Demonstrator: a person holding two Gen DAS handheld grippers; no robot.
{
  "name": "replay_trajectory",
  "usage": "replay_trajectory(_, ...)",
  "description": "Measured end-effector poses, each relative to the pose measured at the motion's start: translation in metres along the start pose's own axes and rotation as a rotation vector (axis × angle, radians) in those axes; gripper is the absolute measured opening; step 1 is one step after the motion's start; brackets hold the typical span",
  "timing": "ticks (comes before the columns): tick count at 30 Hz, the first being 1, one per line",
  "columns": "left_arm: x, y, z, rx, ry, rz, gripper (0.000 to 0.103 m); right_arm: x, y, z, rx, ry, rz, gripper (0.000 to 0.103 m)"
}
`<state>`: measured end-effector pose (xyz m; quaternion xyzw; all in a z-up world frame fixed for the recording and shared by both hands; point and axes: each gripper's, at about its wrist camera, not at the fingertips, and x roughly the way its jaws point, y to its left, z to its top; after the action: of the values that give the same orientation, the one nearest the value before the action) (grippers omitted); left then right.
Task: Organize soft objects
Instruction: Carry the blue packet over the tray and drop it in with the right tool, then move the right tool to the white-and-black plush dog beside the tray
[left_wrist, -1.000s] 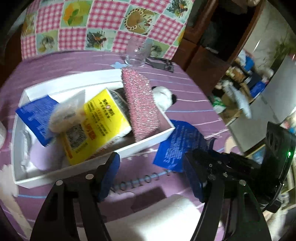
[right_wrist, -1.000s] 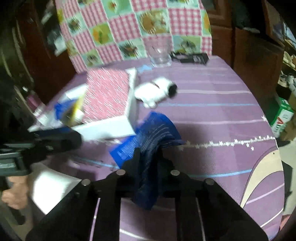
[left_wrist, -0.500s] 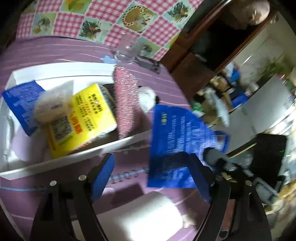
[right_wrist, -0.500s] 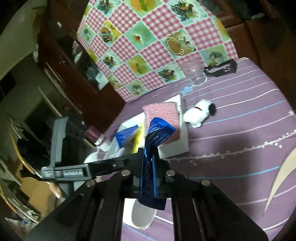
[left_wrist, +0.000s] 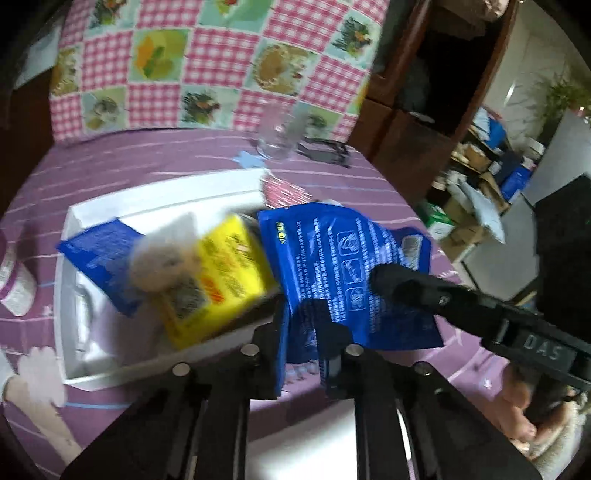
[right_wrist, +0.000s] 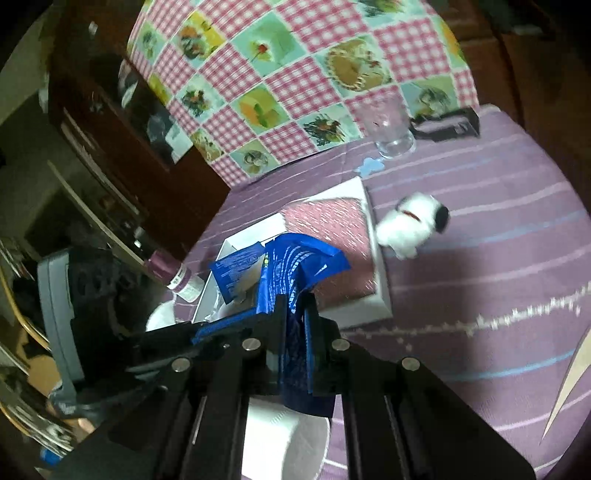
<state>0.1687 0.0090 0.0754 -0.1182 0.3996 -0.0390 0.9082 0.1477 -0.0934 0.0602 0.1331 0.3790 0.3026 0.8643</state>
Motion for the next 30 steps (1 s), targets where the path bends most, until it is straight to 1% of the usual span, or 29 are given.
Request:
replay_trajectory(1,-0.002,0.005,0.001,-0.003,-0.009,0.026,0.005,0.002,0.007,0.004,-0.019,0.001,-0.009,0.009)
replay_trajectory(4,-0.007,0.020,0.005,-0.036,-0.019,0.024,0.005,0.015,0.030,0.014,-0.057,0.014,-0.018,0.009)
replay_trajectory(7,-0.015,0.037,0.009,-0.077,-0.042,0.035,0.005,0.040,0.050,0.020,-0.096,0.050,-0.050,0.009)
replay_trajectory(9,-0.021,0.047,0.009,-0.097,-0.058,0.051,0.005,0.055,0.059,0.021,-0.105,0.079,-0.046,0.009)
replay_trajectory(10,-0.023,0.054,0.010,-0.107,-0.062,0.074,0.005,0.064,0.063,0.023,-0.108,0.086,-0.041,0.009)
replay_trajectory(12,-0.027,0.068,0.012,-0.134,-0.078,0.112,0.005,0.075,0.070,0.025,-0.116,0.101,-0.036,0.009)
replay_trajectory(16,-0.031,0.097,0.012,-0.217,-0.083,0.102,0.005,0.100,0.080,0.028,-0.125,0.132,-0.037,0.009)
replay_trajectory(19,-0.029,0.111,0.010,-0.250,-0.072,0.120,0.005,0.112,0.084,0.029,-0.114,0.143,-0.027,0.009)
replay_trajectory(21,-0.027,0.114,0.009,-0.257,-0.068,0.136,0.005,0.120,0.082,0.030,-0.092,0.150,-0.012,0.010)
replay_trajectory(23,-0.026,0.116,0.008,-0.261,-0.065,0.164,0.005,0.126,0.081,0.033,-0.069,0.148,-0.028,0.017)
replay_trajectory(24,-0.025,0.117,0.007,-0.265,-0.065,0.176,0.005,0.128,0.079,0.033,-0.051,0.154,-0.051,0.027)
replay_trajectory(26,-0.024,0.119,0.007,-0.272,-0.065,0.191,0.006,0.131,0.075,0.034,-0.015,0.173,-0.052,0.036)
replay_trajectory(28,-0.025,0.121,0.007,-0.281,-0.065,0.207,0.011,0.129,0.071,0.034,0.021,0.177,-0.028,0.060)
replay_trajectory(29,-0.025,0.122,0.007,-0.286,-0.066,0.213,0.016,0.126,0.070,0.035,0.030,0.158,-0.021,0.064)
replay_trajectory(30,-0.026,0.123,0.007,-0.290,-0.067,0.220,0.024,0.120,0.069,0.036,0.032,0.122,-0.015,0.067)
